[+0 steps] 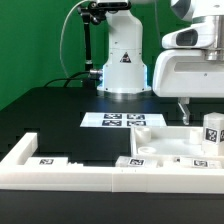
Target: Assemble one leg
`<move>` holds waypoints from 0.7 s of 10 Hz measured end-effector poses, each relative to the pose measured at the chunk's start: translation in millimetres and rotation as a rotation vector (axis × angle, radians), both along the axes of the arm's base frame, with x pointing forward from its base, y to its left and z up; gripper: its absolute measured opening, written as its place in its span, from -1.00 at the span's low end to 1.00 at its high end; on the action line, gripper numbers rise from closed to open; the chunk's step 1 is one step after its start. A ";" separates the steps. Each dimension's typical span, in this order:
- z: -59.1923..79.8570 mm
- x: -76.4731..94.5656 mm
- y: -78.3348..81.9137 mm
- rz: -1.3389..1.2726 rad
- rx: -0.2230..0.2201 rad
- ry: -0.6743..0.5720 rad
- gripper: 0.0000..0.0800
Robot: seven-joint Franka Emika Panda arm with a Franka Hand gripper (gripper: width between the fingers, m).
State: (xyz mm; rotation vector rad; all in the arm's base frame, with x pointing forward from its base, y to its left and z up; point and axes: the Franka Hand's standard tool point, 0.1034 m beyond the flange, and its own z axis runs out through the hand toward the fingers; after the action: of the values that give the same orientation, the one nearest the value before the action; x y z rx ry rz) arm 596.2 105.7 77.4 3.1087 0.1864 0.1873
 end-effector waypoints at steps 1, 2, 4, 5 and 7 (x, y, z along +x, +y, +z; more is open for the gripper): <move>1.9 2.3 -0.6 0.105 -0.020 0.003 0.62; 2.2 3.1 0.1 0.169 -0.029 0.004 0.62; 2.3 3.2 -0.1 0.322 -0.061 0.006 0.62; 2.3 3.7 -2.8 0.348 -0.066 0.007 0.62; 2.2 4.0 -5.3 0.358 -0.067 0.008 0.62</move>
Offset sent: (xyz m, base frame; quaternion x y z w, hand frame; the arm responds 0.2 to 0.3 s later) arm 0.0004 0.0053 0.0016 -0.0056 -0.0003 -0.1941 0.9810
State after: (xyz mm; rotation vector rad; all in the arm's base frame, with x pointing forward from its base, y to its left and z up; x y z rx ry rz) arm 600.2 100.4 79.6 2.9822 0.7324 0.1693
